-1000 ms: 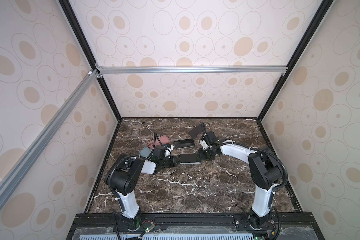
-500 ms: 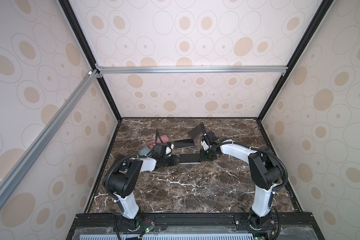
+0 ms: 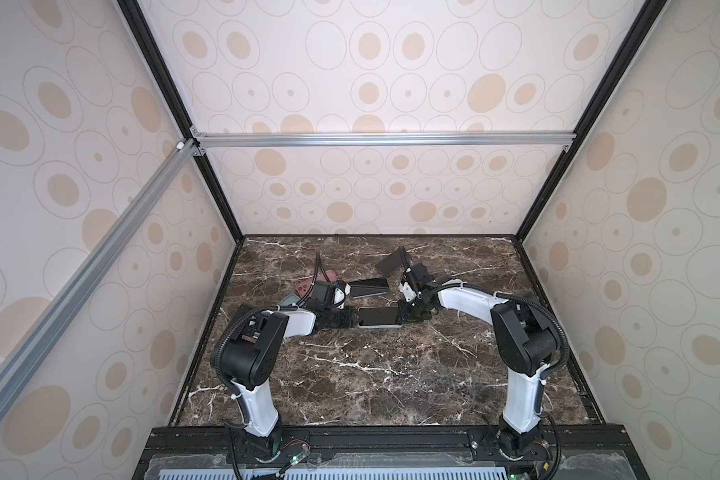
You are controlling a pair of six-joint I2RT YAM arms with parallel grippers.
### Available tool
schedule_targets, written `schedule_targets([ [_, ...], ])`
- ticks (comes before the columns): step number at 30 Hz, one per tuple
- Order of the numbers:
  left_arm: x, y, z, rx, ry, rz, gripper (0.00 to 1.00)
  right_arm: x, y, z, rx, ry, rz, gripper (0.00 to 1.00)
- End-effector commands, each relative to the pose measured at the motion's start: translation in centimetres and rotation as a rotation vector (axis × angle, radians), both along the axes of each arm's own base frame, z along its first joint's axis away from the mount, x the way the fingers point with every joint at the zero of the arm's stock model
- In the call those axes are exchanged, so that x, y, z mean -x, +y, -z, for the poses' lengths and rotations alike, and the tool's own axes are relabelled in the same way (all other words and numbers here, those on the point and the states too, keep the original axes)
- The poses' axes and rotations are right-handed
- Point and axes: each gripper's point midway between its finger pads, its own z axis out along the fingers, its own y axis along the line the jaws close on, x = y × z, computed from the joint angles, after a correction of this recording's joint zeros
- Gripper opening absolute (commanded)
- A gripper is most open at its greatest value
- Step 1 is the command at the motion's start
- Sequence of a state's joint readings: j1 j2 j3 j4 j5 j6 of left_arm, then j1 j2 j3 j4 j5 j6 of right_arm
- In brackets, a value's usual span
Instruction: Put the phone into the phone case
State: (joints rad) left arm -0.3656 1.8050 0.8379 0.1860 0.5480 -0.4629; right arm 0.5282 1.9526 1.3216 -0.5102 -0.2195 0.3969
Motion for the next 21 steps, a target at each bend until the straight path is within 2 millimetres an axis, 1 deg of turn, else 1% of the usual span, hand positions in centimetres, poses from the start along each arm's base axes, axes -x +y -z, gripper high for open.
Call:
schedule_targets([
  [1, 0.4, -0.1, 1.1, -0.021, 0.028, 0.029, 0.36, 0.3, -0.4, 0.9, 0.037, 0.023, -0.005, 0.22],
  [5, 0.7, -0.3, 1.4, -0.007, 0.042, 0.039, 0.34, 0.6, 0.1, 1.1, 0.008, 0.037, -0.015, 0.19],
  [15, 1.5, -1.1, 1.6, 0.045, 0.067, 0.061, 0.31, 1.2, 1.6, 1.7, -0.077, 0.086, -0.033, 0.19],
  [21, 1.9, -1.5, 1.4, 0.084, 0.073, 0.071, 0.31, 1.4, 3.2, 1.0, -0.173, 0.095, -0.060, 0.20],
])
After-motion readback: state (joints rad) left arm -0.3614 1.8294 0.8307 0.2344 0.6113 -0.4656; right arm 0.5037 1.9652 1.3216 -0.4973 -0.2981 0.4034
